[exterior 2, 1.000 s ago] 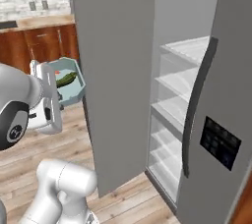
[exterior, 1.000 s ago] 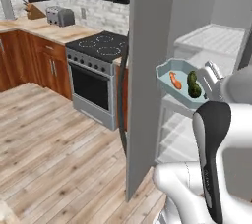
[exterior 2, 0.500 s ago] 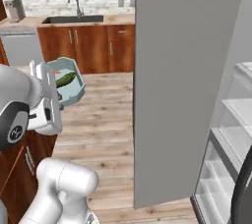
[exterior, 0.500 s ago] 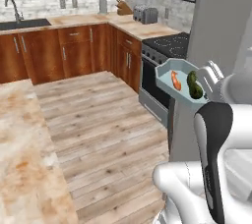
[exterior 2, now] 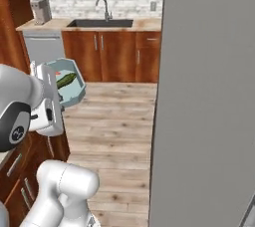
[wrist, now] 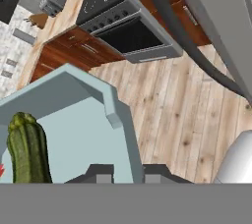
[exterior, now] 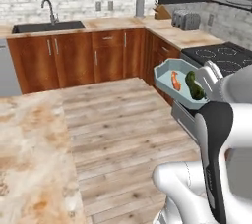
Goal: Place the tupperware containing the shrimp and squash meal in the microwave. Close the microwave door and press the start button to reheat the meal.
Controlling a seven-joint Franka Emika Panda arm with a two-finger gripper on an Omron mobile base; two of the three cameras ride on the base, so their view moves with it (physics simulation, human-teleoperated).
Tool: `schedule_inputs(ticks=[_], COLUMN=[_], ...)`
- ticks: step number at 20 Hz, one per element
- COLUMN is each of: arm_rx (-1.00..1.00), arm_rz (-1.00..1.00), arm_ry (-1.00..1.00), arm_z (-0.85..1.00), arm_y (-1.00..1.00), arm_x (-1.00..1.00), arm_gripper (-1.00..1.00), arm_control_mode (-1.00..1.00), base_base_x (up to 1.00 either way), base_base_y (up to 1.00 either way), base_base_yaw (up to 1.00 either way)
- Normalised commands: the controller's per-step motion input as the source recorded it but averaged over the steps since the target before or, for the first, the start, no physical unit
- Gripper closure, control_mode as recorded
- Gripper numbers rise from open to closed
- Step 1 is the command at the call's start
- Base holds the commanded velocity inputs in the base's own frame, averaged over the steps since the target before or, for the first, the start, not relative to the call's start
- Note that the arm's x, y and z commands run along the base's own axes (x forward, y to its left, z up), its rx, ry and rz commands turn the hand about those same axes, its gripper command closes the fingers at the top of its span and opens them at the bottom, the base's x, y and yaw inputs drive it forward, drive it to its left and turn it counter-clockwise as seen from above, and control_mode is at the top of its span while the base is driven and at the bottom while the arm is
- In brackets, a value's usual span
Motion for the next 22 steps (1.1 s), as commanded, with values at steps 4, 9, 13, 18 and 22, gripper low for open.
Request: schedule_inputs(ticks=[4, 9, 13, 18, 22], arm_rx=[0.0, 0.0, 0.0, 0.0, 0.0], arm_rz=[0.0, 0.0, 0.0, 0.0, 0.0], arm_ry=[0.0, 0.0, 0.0, 0.0, 0.0], arm_z=[0.0, 0.0, 0.0, 0.0, 0.0], arm_y=[0.0, 0.0, 0.0, 0.0, 0.0], arm_x=[0.0, 0.0, 0.0, 0.0, 0.0], arm_gripper=[1.0, 1.0, 1.0, 1.0, 1.0], arm_control_mode=[1.0, 1.0, 1.0, 1.0, 1.0], base_base_x=[1.0, 0.99, 0.88, 0.59, 0.39], base_base_y=[-0.04, 0.0, 0.0, -0.01, -0.04], base_base_yaw=[0.04, -0.13, -0.36, -0.51, -0.62])
